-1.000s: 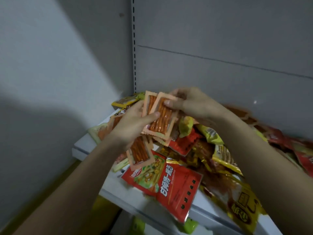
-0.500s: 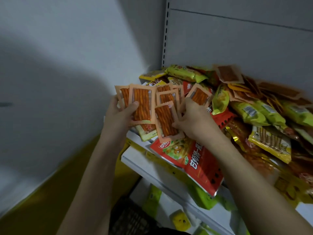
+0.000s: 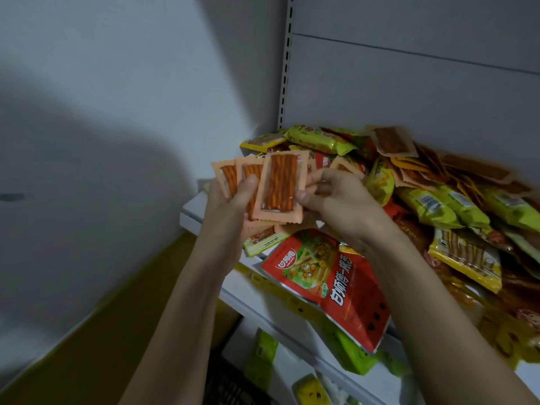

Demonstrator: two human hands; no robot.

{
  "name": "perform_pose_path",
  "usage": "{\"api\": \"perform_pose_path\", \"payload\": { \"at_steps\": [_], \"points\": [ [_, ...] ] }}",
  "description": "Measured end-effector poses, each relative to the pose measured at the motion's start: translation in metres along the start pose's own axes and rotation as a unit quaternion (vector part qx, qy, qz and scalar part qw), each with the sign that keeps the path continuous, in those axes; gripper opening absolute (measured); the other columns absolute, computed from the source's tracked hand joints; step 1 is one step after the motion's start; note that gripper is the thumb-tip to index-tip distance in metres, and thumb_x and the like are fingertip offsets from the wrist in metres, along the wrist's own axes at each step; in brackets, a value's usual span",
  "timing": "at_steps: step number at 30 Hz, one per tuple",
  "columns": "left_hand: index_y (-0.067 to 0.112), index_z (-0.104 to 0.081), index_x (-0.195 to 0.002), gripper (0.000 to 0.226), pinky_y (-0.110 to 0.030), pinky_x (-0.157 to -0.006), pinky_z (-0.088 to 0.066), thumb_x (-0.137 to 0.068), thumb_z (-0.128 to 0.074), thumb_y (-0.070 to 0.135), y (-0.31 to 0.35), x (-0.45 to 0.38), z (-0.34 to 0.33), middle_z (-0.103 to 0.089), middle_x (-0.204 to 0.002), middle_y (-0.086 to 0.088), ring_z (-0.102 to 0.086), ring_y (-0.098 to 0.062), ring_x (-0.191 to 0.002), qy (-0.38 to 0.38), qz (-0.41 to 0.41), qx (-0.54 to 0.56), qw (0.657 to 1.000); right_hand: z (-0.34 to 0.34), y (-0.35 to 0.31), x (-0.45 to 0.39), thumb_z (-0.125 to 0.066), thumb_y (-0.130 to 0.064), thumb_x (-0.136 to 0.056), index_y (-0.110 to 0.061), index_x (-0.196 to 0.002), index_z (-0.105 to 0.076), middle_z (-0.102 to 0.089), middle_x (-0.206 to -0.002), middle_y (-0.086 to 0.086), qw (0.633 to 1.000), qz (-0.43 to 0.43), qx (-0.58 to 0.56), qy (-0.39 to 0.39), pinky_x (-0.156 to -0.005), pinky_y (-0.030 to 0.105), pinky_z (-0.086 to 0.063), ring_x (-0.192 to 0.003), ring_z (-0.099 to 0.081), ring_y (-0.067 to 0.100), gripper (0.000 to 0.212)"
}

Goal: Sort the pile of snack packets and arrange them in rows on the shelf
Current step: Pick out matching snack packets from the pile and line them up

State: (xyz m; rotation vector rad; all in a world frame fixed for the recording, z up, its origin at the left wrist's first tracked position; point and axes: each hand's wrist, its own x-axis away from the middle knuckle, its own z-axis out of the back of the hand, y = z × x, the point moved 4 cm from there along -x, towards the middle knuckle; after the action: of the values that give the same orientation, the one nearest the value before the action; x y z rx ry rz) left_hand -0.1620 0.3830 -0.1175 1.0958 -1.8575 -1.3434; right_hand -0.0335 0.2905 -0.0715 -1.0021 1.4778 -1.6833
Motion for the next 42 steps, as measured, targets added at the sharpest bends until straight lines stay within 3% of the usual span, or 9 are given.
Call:
{"api": "perform_pose_path", "payload": {
  "at_steps": [4,8,13,18,24,29,34,39,42],
  "points": [
    [0.017,-0.053,-0.120,0.035,-0.053,-0.085,-0.060,-0.092,-0.067,0.002,-0.001,-0.001,-0.002,-0.073,-0.110,-0.005,-0.073,-0.023,-0.100,0.007,0.003,-0.012,1.000,0.009,0.003,-0.004,-0.062,-0.008,-0.095,-0.010,-0.095,-0.064,-0.065,-0.091,0.007,0.989,0.041,0.129,0.066,-0.059,0.024,-0.058,-0.070,-0.070,0.016,0.002],
    [0.014,-0.050,-0.124,0.037,-0.050,-0.085,-0.061,-0.092,-0.067,0.003,-0.006,-0.006,0.006,-0.072,-0.112,-0.005,-0.074,-0.020,-0.099,0.021,0.013,-0.032,0.999,0.033,-0.005,-0.008,-0.073,-0.030,-0.086,-0.017,-0.104,-0.065,-0.063,-0.095,-0.005,0.887,0.141,0.397,0.188,-0.070,0.026,-0.052,-0.087,-0.059,0.010,0.024],
    [0.010,-0.050,-0.124,0.037,-0.047,-0.080,-0.062,-0.092,-0.066,0.001,-0.006,-0.010,0.003,-0.071,-0.114,-0.009,-0.074,-0.022,-0.099,0.014,0.005,-0.023,1.000,0.031,0.013,-0.016,-0.077,-0.028,-0.080,-0.010,-0.115,-0.062,-0.054,-0.119,0.008,0.808,0.118,0.551,0.171,-0.080,0.031,-0.040,-0.112,-0.049,0.028,0.042],
    [0.010,-0.049,-0.127,0.041,-0.054,-0.088,-0.059,-0.092,-0.068,0.003,-0.012,-0.011,-0.004,-0.070,-0.118,-0.010,-0.072,-0.024,-0.104,0.003,-0.004,-0.039,0.999,0.033,0.012,-0.010,-0.070,-0.018,-0.085,-0.008,-0.096,-0.070,-0.064,-0.103,0.009,0.800,0.165,0.536,0.214,-0.070,0.032,-0.046,-0.092,-0.062,0.030,0.015],
    [0.010,-0.051,-0.127,0.040,-0.052,-0.085,-0.060,-0.092,-0.068,0.004,-0.014,-0.006,-0.017,-0.072,-0.115,-0.008,-0.073,-0.023,-0.101,-0.005,-0.020,-0.055,0.998,0.041,-0.007,0.012,-0.058,-0.013,-0.091,-0.011,-0.085,-0.057,-0.062,-0.082,0.001,0.768,0.264,0.472,0.342,-0.053,0.031,-0.035,-0.065,-0.058,0.025,0.007],
    [0.014,-0.050,-0.130,0.040,-0.050,-0.079,-0.062,-0.095,-0.066,0.004,-0.012,0.004,-0.048,-0.071,-0.116,-0.007,-0.071,-0.028,-0.104,-0.030,-0.001,-0.045,0.999,0.033,-0.005,0.043,-0.058,-0.012,-0.093,-0.009,-0.090,-0.057,-0.068,-0.096,0.007,0.753,0.383,0.481,0.236,-0.058,0.044,-0.053,-0.082,-0.066,0.028,0.004],
    [0.012,-0.049,-0.138,0.037,-0.046,-0.079,-0.061,-0.102,-0.055,0.018,-0.010,0.039,-0.097,-0.071,-0.122,-0.012,-0.071,-0.028,-0.108,-0.089,0.024,0.022,0.996,0.058,0.012,0.084,-0.058,-0.009,-0.093,-0.007,-0.092,-0.060,-0.067,-0.113,0.008,0.766,0.401,0.487,0.124,-0.086,0.034,-0.051,-0.107,-0.062,0.023,0.003],
    [0.009,-0.050,-0.135,0.040,-0.030,-0.064,-0.059,-0.098,-0.054,-0.005,-0.023,0.107,-0.157,-0.073,-0.112,-0.011,-0.074,-0.020,-0.095,-0.136,0.040,0.050,0.989,0.116,0.022,0.160,-0.059,-0.014,-0.095,-0.010,-0.096,-0.067,-0.069,-0.117,0.004,0.801,0.389,0.429,0.154,-0.099,0.034,-0.048,-0.117,-0.060,0.018,0.009],
    [0.011,-0.050,-0.135,0.042,-0.030,-0.066,-0.059,-0.096,-0.055,-0.007,-0.039,0.161,-0.204,-0.071,-0.117,-0.011,-0.072,-0.023,-0.102,-0.167,0.058,0.044,0.983,0.170,0.028,0.228,-0.063,-0.011,-0.093,-0.008,-0.102,-0.066,-0.067,-0.114,0.004,0.818,0.361,0.337,0.294,-0.098,0.033,-0.047,-0.113,-0.060,0.017,0.010]
  ]
}}
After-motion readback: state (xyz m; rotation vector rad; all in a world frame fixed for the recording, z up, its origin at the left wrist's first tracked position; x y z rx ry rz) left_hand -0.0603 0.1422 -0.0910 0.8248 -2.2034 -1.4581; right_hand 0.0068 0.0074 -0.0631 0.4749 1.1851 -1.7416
